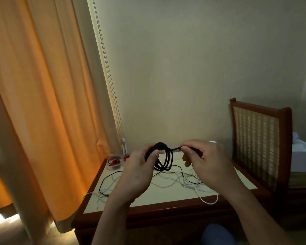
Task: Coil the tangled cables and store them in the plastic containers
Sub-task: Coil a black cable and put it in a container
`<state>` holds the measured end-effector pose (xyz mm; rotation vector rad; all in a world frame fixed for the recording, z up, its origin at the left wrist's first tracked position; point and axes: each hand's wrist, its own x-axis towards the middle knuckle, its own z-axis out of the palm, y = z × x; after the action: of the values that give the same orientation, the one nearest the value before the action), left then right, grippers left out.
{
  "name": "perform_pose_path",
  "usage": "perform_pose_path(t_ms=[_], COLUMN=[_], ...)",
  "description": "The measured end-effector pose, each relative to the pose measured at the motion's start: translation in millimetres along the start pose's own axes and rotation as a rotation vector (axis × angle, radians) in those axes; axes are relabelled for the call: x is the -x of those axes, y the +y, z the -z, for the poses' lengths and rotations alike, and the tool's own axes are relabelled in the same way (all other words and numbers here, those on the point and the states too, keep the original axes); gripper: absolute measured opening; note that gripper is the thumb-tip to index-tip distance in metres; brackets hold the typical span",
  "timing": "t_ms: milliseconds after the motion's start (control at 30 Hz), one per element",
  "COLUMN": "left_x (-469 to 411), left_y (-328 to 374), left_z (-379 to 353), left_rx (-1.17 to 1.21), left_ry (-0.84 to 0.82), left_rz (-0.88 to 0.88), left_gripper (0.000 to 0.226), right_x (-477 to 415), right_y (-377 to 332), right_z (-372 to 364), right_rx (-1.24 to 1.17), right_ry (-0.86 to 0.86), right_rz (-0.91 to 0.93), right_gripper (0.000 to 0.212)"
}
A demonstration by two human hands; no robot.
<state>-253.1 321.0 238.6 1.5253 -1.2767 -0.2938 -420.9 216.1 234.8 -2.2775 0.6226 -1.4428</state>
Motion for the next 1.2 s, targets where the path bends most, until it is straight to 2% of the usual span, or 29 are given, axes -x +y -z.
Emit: perform_pose_path(t_ms=[100,467,533,633,767,833,900,1067,1200], left_x=[3,3,2,-1,-6,-7,-8,-9,-8], left_y=[-2,-3,-6,-10,-11,-8,-7,-4,-1], left_z=[-1,3,4,8,7,4,2,3,2], left_rx=[-0.002,0.038,0.047,0.106,0.198,0.257,0.298,0.327,0.284], left_ry=[0.005,-0.134,-0.137,-0.131,-0.148,-0.166,-0.179,-0.192,-0.2], left_rz=[0.01,-0.012,0.006,0.051,0.07,0.087,0.083,0.061,0.058], left_gripper=[0.027,0.021,0.02,0.02,0.022,0.023,0.026,0.033,0.025], right_x=[-5,-9,-9,-9,-7,-6,-5,-8,-9], right_y=[6,26,26,34,38,33,26,18,19], right_z=[5,0,-2,-4,-8,-9,-10,-12,-17], right_rx=[-0.051,0.124,0.097,0.101,0.283,0.287,0.163,-0.41,-0.638], right_ry=[0.11,0.382,0.332,0.164,0.013,-0.04,-0.059,-0.044,0.009], right_rz=[-0.01,0.047,0.043,0.056,0.112,0.101,0.05,-0.279,-0.413], right_gripper=[0.017,0.012,0.017,0.02,0.012,0.008,0.006,0.009,0.013])
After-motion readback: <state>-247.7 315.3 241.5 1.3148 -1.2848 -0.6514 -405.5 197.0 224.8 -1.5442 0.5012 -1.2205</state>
